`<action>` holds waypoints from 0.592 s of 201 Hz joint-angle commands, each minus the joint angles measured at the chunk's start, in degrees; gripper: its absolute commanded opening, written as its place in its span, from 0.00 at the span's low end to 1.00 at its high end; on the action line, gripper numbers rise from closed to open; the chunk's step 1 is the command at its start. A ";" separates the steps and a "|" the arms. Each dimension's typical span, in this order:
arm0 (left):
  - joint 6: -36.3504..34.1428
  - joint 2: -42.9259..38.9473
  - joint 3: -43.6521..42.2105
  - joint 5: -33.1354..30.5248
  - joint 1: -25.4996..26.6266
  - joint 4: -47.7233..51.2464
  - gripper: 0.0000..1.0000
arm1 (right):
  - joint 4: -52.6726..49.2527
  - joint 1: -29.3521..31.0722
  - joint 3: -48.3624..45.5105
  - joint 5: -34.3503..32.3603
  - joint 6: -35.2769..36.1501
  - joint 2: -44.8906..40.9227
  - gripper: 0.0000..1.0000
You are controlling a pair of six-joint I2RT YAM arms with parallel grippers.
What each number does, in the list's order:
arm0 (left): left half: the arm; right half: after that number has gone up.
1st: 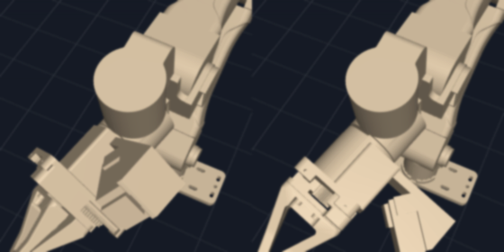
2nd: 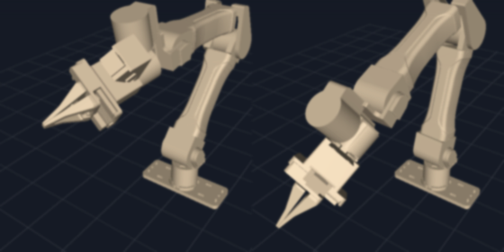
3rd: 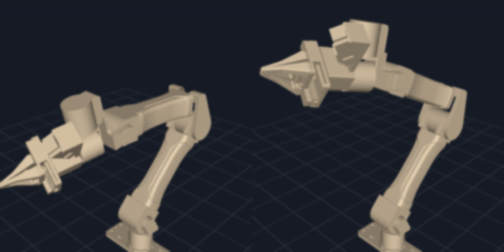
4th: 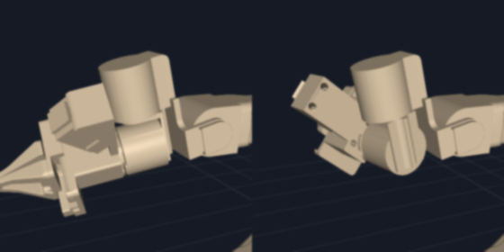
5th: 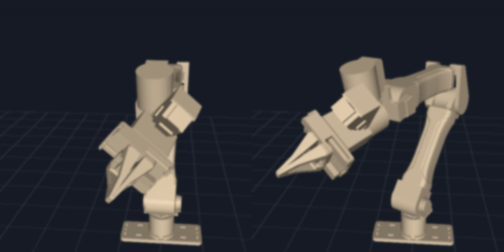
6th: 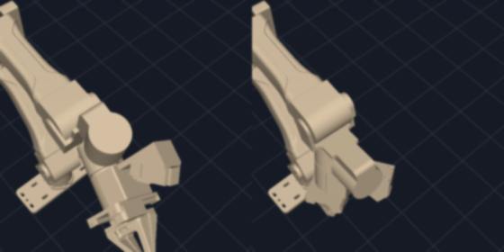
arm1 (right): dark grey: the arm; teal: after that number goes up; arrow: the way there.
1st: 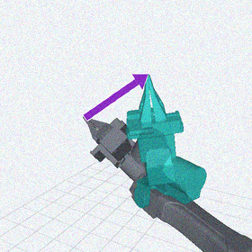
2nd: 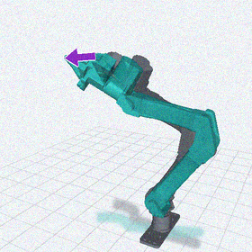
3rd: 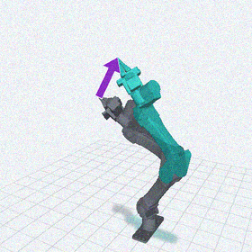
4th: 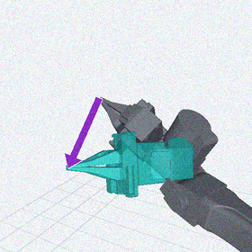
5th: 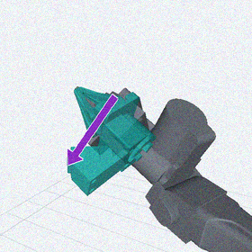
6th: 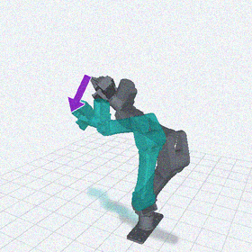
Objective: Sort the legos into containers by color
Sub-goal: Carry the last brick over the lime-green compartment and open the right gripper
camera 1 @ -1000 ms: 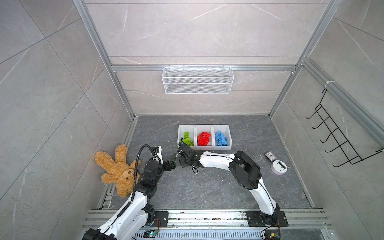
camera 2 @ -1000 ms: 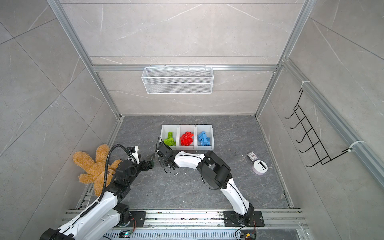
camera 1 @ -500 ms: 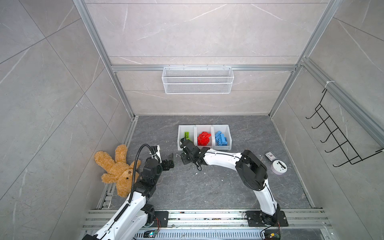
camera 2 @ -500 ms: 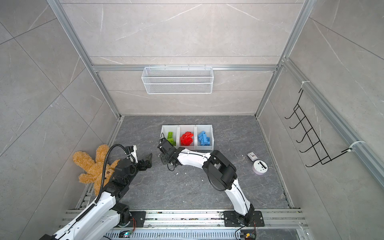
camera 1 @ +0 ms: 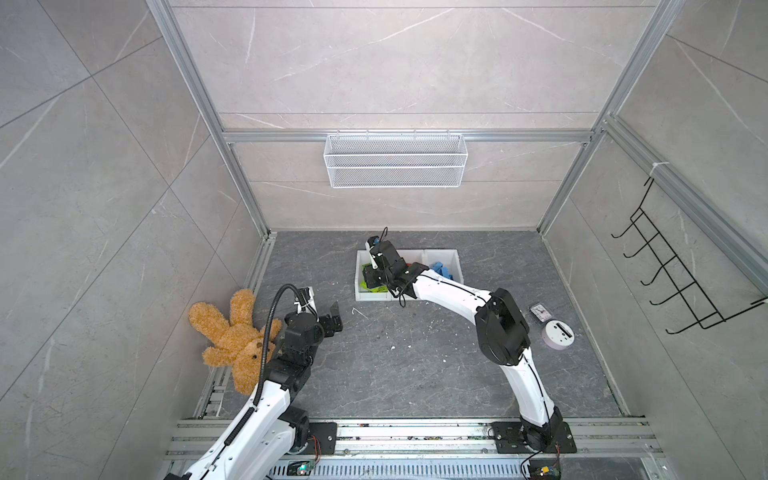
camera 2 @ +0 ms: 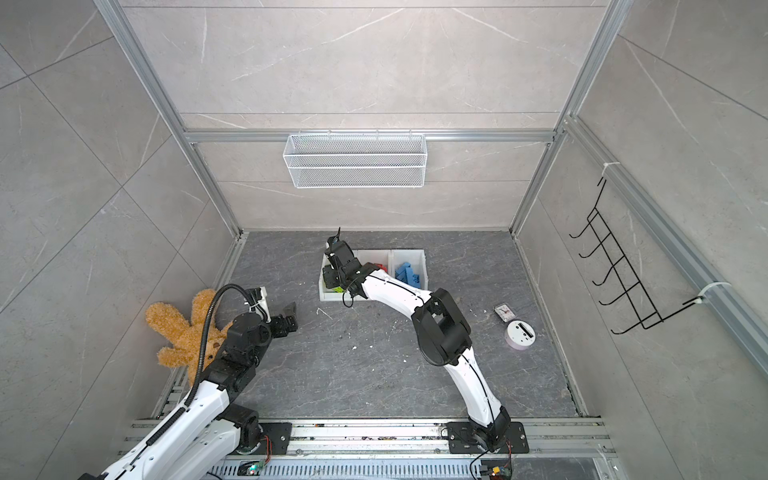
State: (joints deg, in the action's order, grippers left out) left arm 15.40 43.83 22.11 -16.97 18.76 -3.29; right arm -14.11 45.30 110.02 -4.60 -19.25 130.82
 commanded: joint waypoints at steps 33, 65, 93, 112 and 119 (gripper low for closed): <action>-3.45 3.63 5.37 -4.33 0.04 -1.02 0.99 | -5.27 -1.16 7.95 0.38 0.87 7.25 0.32; -4.59 5.44 8.18 -6.05 0.04 0.36 0.99 | -6.67 -1.56 9.91 1.92 1.36 7.86 0.42; -5.53 6.88 9.43 -7.55 -0.03 -0.93 0.99 | -3.54 -1.53 6.24 2.97 2.65 3.53 0.66; -6.62 8.73 10.48 -9.48 -0.57 -1.43 0.99 | -1.05 -1.59 1.50 2.59 4.19 -1.62 0.72; -7.02 9.53 10.87 -9.74 -1.05 -1.57 0.99 | 1.06 -1.57 -2.16 2.49 4.72 -4.71 0.73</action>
State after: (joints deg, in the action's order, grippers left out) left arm 11.40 51.42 30.30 -23.38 18.65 -2.87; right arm -17.30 43.64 114.10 -2.48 -16.88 135.24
